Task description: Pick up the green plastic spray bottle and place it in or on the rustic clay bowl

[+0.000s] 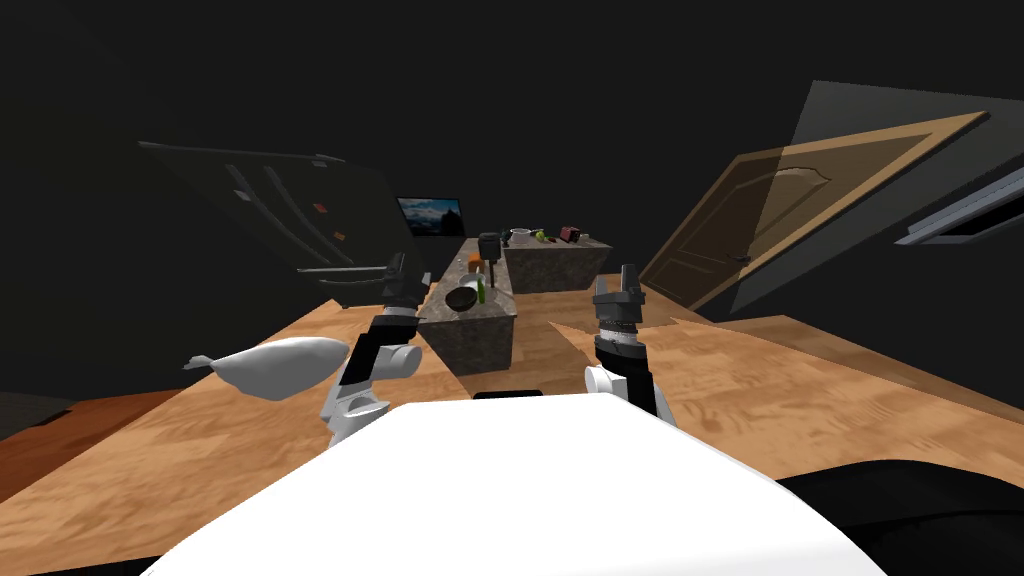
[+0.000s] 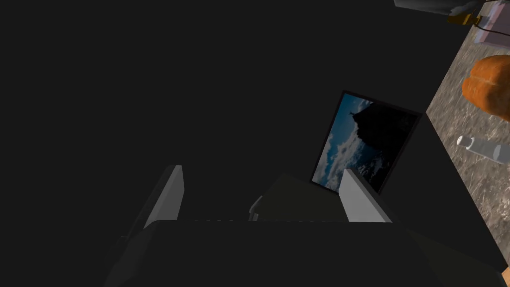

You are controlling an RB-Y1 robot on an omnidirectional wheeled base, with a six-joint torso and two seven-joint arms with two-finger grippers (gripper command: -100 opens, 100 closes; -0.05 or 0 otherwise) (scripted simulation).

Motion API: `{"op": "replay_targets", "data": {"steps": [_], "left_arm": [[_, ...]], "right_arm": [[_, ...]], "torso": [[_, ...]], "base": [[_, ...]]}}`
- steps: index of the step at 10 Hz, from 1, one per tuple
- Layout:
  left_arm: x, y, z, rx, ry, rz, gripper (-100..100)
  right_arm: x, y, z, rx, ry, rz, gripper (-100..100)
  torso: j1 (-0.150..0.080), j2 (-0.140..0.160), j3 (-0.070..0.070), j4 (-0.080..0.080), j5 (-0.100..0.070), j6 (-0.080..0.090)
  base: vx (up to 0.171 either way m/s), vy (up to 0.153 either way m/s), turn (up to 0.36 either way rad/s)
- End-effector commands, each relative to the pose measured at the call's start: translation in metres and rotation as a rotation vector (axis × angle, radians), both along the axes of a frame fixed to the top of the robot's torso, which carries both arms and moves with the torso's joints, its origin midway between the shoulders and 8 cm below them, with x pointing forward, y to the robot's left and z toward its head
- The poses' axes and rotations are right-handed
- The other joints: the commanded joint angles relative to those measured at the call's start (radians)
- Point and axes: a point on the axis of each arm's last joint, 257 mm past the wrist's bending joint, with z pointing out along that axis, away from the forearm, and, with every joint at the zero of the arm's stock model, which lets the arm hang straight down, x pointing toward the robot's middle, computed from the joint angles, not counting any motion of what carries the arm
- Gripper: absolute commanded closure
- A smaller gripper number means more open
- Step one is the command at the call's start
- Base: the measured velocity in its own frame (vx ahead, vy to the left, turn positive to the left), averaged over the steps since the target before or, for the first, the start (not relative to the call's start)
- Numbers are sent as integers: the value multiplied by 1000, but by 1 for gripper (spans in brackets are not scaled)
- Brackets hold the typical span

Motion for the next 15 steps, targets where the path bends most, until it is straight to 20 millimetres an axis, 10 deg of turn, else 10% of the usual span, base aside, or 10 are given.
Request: {"op": "replay_targets", "data": {"steps": [1, 15], "left_arm": [[17, 11, -6, -50, 36, -11, -100], [97, 61, -34, -373, 242, -43, -100]], "right_arm": [[0, 0, 0, 0, 0, 0, 0], [0, 0, 0, 0, 0, 0, 0]], "torso": [[0, 0, 0, 0, 0, 0], [9, -5, -3, -1, 2, -1]], "base": [[-62, -198, 20], [-26, -87, 22]]}}
